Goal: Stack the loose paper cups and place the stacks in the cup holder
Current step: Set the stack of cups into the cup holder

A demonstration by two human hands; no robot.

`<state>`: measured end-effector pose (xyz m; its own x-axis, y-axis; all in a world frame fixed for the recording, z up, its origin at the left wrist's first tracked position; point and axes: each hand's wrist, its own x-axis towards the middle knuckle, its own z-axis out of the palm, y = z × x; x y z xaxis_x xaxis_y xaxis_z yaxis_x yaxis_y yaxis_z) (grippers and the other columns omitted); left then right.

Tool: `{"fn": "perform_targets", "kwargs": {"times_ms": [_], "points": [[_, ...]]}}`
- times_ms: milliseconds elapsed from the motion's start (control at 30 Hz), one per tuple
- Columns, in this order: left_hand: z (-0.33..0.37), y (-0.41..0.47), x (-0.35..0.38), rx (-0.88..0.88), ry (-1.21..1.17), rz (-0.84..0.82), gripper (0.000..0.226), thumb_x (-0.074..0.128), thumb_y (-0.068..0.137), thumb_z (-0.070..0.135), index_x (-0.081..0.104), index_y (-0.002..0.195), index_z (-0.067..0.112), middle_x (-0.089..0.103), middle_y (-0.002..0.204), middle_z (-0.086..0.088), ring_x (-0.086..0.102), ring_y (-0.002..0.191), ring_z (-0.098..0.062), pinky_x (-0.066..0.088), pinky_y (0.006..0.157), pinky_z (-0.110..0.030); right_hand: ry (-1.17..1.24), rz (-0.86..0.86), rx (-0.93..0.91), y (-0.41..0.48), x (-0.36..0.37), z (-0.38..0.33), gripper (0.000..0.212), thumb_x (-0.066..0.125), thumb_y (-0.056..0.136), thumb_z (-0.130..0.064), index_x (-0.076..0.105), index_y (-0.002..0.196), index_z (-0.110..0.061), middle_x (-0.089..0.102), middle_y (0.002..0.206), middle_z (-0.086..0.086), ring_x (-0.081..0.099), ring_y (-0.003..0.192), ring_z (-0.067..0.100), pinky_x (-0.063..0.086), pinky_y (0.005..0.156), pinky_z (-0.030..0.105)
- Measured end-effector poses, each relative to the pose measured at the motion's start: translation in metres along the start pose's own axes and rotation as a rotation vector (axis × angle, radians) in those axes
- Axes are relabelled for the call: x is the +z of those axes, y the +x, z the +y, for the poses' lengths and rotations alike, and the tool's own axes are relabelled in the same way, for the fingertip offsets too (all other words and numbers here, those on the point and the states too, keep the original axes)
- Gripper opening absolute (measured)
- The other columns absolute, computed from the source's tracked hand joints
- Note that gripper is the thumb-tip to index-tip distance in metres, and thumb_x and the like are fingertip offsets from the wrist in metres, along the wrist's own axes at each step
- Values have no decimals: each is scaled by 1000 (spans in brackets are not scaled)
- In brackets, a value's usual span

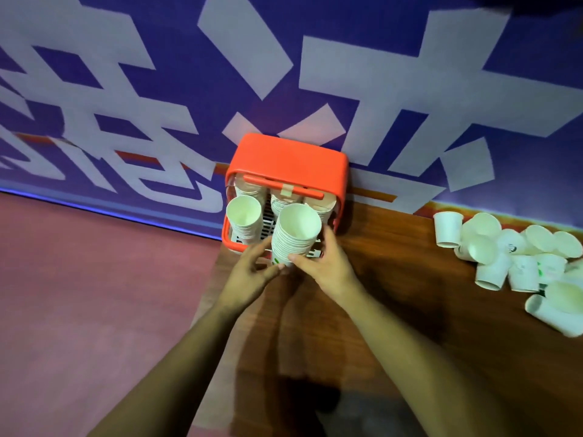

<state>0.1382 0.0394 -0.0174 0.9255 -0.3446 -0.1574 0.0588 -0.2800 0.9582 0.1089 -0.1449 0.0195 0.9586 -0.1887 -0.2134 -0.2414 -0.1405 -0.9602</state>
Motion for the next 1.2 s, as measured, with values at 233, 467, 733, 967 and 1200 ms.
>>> {"fn": "perform_targets", "kwargs": {"times_ms": [233,467,733,967,1200], "points": [[-17,11,-30,-251,-11,110,14,71,91,9,69,104,13,74,96,6,67,85,8,51,82,-26,-234,105,-88,24,12,13,85,85,65,-30,42,138,-26,54,137,-3,50,128,13,46,103,44],[-35,34,-61,-252,84,350,56,84,79,15,50,123,12,51,124,-3,56,98,-12,48,81,-21,-273,113,-33,42,25,33,82,82,72,-26,38,141,-29,47,141,-7,46,130,10,46,104,41],[-40,68,-73,-138,102,150,92,86,64,46,41,143,31,53,142,12,49,133,-11,44,109,-36,-183,146,82,58,42,58,84,81,68,-30,35,139,-37,47,139,-13,47,130,11,46,104,45],[-35,72,-67,-79,130,150,72,84,79,17,47,139,33,55,127,30,43,113,30,32,87,6,-185,124,58,66,59,61,85,75,69,-38,32,142,-33,43,131,-33,51,128,16,48,101,47],[-35,73,-66,-50,149,173,70,84,79,17,49,138,30,49,123,39,43,110,31,32,85,6,-201,143,62,66,60,60,81,73,71,-40,30,140,-39,46,137,-19,51,128,16,48,102,46]]}}
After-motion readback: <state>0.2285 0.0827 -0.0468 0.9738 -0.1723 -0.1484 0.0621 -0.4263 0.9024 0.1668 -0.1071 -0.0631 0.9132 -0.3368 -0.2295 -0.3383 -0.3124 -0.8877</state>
